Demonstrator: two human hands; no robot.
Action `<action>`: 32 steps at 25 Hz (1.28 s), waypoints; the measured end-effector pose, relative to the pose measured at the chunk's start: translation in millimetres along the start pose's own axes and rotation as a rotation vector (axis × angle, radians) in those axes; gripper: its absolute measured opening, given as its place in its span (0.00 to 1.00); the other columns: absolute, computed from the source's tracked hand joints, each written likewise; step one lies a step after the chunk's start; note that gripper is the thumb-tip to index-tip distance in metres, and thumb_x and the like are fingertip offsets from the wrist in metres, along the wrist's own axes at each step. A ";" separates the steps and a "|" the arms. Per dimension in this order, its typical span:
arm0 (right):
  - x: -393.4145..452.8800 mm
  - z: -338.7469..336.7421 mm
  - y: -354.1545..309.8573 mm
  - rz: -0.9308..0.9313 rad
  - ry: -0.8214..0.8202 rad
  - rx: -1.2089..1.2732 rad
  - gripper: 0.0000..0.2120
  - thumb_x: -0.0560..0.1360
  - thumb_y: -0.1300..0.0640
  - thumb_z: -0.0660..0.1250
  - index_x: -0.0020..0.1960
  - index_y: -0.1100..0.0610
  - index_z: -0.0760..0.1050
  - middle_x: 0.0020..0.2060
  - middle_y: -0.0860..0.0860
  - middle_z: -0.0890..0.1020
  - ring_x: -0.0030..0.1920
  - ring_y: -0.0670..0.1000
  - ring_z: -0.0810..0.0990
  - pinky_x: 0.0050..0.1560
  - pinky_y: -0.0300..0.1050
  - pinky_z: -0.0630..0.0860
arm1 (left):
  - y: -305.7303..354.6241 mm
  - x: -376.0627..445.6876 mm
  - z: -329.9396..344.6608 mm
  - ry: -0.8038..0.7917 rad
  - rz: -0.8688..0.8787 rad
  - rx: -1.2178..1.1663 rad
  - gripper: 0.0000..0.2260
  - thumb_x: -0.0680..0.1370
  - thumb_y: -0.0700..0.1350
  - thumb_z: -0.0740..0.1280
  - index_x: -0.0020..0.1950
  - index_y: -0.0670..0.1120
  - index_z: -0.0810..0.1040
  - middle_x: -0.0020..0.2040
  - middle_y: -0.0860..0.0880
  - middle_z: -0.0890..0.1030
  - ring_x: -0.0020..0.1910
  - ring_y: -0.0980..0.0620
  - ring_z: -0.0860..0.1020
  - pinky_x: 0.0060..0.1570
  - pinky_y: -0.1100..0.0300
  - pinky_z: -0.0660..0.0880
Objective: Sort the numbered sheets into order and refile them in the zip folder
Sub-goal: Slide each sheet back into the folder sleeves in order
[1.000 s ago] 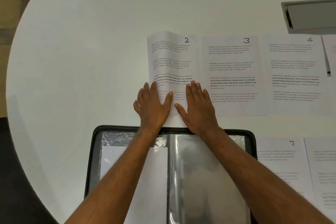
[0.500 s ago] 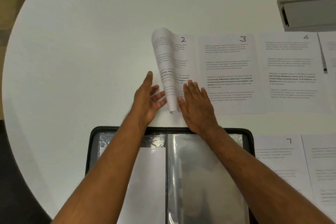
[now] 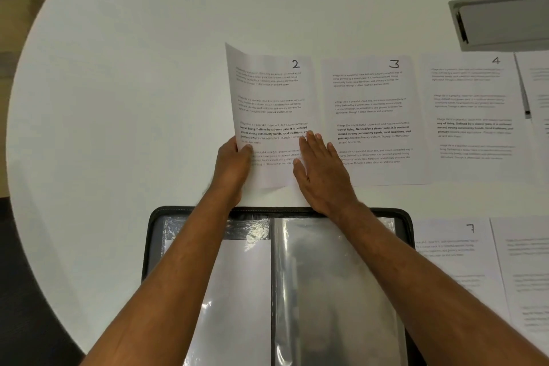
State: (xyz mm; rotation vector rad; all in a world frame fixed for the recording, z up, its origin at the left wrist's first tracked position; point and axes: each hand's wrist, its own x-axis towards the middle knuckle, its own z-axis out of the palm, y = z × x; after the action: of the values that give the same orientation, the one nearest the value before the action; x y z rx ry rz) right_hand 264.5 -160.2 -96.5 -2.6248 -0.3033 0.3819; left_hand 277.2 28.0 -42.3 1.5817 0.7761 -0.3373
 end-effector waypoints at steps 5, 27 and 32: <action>-14.5 -26.4 -2.2 0.085 -0.042 0.426 0.29 0.85 0.50 0.60 0.83 0.48 0.55 0.82 0.42 0.58 0.80 0.41 0.56 0.80 0.40 0.53 | -0.8 -10.1 -4.4 -0.016 0.080 0.026 0.12 0.86 0.39 0.58 0.63 0.53 0.76 0.52 0.57 0.82 0.52 0.57 0.81 0.46 0.63 0.76; -156.2 -87.4 58.8 0.521 0.148 1.090 0.15 0.74 0.58 0.78 0.60 0.52 0.83 0.53 0.46 0.87 0.53 0.47 0.86 0.55 0.41 0.82 | -80.1 -120.1 36.6 -0.296 0.065 0.034 0.10 0.83 0.43 0.68 0.63 0.46 0.82 0.53 0.50 0.87 0.51 0.50 0.86 0.46 0.59 0.83; -185.3 -80.2 73.5 0.621 0.252 1.154 0.12 0.75 0.58 0.77 0.57 0.49 0.82 0.52 0.46 0.88 0.53 0.48 0.86 0.54 0.43 0.82 | -93.6 -118.9 36.9 -0.300 0.429 0.415 0.11 0.85 0.48 0.64 0.63 0.51 0.83 0.52 0.56 0.85 0.50 0.56 0.84 0.51 0.57 0.81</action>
State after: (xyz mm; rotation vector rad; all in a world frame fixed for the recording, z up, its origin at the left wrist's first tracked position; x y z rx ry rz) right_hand 127.1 -308.4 -23.6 -1.5201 0.6545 0.2796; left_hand 138.0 -41.7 -45.8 1.9760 0.1258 -0.4249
